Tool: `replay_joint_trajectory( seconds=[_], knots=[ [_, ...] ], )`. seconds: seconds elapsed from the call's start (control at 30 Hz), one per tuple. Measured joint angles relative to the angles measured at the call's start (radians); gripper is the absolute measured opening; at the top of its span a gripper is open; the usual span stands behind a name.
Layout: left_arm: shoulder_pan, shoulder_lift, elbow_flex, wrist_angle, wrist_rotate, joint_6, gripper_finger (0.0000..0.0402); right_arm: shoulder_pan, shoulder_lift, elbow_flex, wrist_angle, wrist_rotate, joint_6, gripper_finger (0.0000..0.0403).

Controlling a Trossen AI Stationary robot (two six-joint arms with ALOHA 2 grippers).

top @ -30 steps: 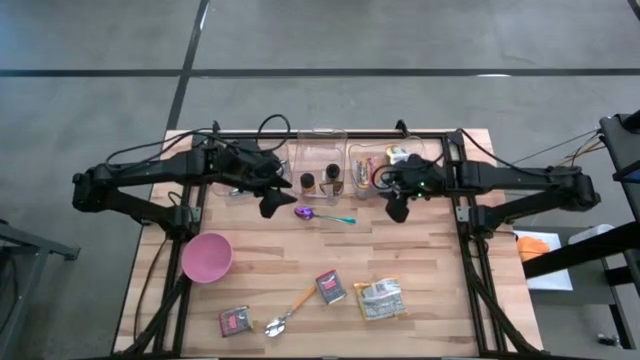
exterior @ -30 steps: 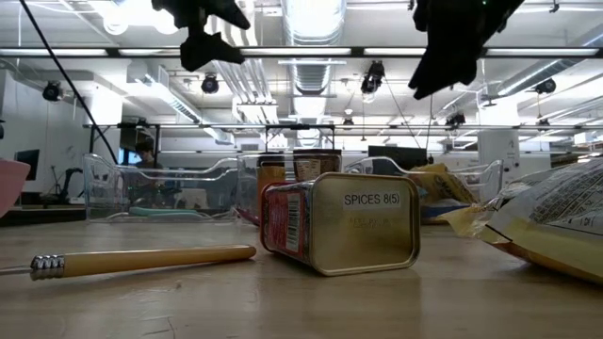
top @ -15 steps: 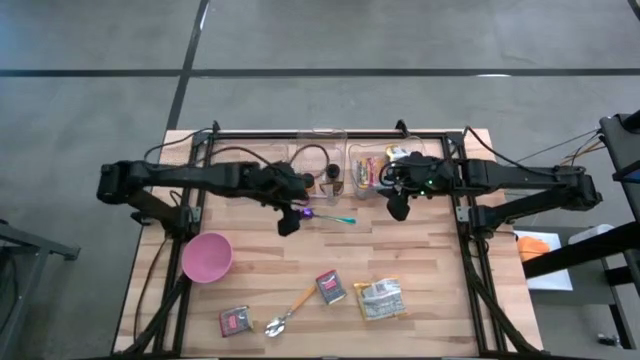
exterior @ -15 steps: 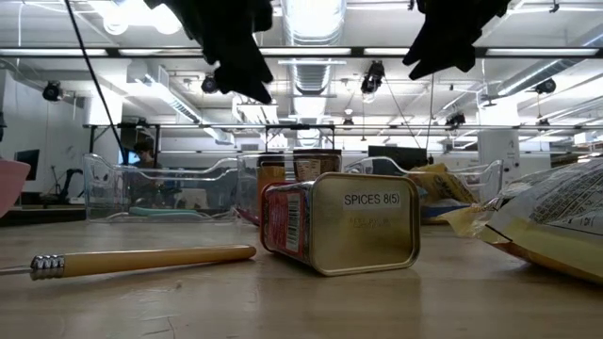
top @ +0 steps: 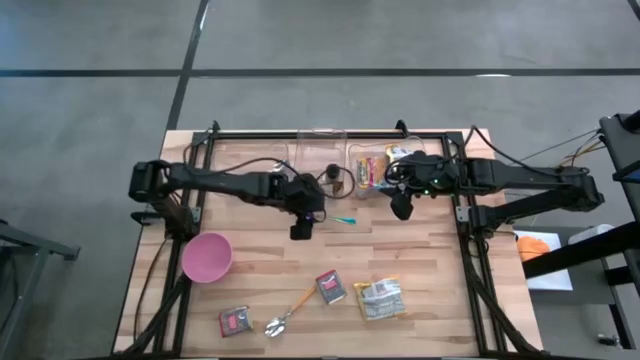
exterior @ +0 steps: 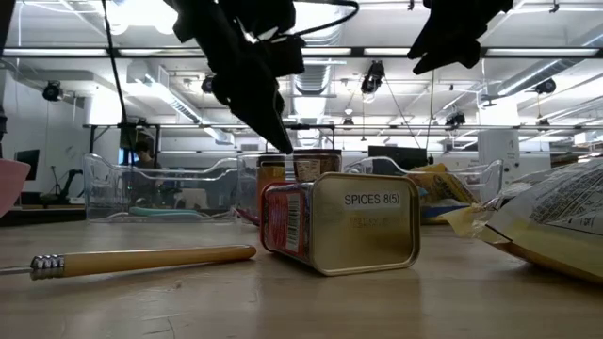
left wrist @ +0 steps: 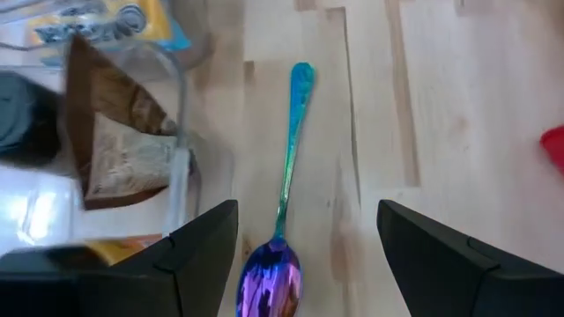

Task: Pick & Place Food Item
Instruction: Put the blue spoon into the left transparent bin

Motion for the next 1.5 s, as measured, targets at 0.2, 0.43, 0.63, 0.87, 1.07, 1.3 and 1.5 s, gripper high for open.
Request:
replay_joint_trajectory(
  seconds=[0.2,0.43,0.63,0.87,1.07,1.3,1.5],
  knots=[
    [-0.013,0.046,-0.006,0.04,0.005,0.081,0.027,0.0,-0.025,-0.001,-0.002,0.017,0.0,0.0214],
    [-0.016,0.094,-0.006,0.06,0.007,0.111,0.022,0.0,-0.047,-0.001,-0.006,0.026,0.0,0.0214],
    [-0.014,0.115,-0.005,0.123,0.006,0.109,0.0193,0.0,-0.052,-0.001,-0.021,0.026,0.0,0.0214],
    [-0.014,0.158,-0.005,0.134,-0.016,0.092,0.019,0.0,-0.052,-0.001,-0.027,0.026,0.005,0.0214],
    [-0.013,0.165,-0.004,0.134,-0.057,0.083,0.019,0.001,-0.051,-0.001,-0.026,0.009,0.005,0.0214],
    [-0.013,0.065,0.002,0.126,-0.036,-0.099,0.019,0.063,-0.014,-0.003,-0.018,-0.019,-0.002,0.0214],
    [-0.012,-0.113,-0.005,0.067,-0.034,-0.252,0.019,0.131,0.108,-0.003,0.053,0.019,-0.078,0.0214]
  ],
)
